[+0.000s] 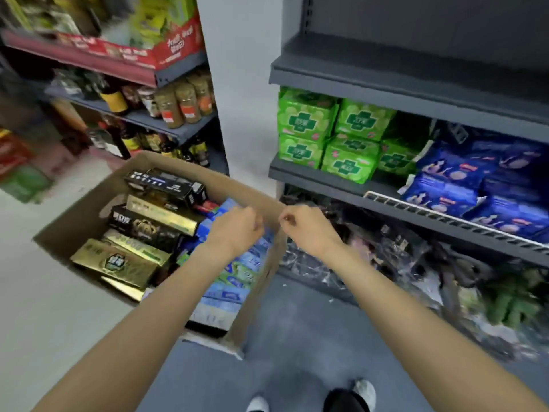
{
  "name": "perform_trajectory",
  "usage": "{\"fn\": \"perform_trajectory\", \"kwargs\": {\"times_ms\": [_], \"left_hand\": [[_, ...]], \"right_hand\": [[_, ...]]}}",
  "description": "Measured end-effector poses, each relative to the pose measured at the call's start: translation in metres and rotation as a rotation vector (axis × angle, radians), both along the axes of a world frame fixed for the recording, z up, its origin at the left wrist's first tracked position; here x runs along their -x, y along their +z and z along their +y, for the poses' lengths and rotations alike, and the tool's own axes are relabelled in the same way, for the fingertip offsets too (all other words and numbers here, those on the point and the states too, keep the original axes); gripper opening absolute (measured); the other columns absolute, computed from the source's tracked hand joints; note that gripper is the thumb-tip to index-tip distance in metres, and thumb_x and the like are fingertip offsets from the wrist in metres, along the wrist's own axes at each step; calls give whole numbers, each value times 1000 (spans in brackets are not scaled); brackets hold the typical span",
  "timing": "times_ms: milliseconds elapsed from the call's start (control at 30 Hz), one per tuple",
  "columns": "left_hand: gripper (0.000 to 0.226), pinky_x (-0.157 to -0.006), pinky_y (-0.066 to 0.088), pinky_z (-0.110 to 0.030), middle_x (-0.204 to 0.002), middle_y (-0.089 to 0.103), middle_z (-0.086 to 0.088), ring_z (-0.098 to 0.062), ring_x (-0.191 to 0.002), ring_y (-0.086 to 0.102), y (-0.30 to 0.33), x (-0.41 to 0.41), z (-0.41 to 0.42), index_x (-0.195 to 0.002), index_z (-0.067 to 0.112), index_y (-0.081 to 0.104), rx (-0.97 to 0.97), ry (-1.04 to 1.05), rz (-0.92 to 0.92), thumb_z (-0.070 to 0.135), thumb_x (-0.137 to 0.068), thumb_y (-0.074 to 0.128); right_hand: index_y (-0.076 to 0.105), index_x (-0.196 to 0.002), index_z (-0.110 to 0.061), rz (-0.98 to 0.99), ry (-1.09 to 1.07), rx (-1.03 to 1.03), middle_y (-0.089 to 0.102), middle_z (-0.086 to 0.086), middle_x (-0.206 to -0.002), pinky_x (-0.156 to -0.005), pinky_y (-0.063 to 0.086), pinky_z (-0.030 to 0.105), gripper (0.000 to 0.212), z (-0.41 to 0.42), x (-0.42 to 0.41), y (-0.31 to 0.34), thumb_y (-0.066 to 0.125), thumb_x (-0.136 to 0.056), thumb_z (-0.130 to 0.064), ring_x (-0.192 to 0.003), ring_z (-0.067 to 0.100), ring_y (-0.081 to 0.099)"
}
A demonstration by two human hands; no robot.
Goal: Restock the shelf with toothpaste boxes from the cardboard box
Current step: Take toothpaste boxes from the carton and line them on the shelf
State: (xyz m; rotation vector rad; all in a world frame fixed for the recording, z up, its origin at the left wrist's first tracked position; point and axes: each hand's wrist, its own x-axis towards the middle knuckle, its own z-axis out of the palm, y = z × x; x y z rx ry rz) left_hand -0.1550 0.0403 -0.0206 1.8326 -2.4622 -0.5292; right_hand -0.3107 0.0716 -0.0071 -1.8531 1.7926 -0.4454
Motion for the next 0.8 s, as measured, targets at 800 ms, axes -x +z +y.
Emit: {"fn": "perform_trajectory", "kwargs": {"times_ms": [800], "left_hand": [[62,-83,44,-32,-125,56,-3,-24,-109,54,-89,-177,25,-123,23,55,-483,-26,-202,46,-70,78]], "right_hand": [[51,-128,-16,148,327,-508,58,14,-124,-92,46,34,48,32,-172,-121,63,-82,-13,-113,30,55]]}}
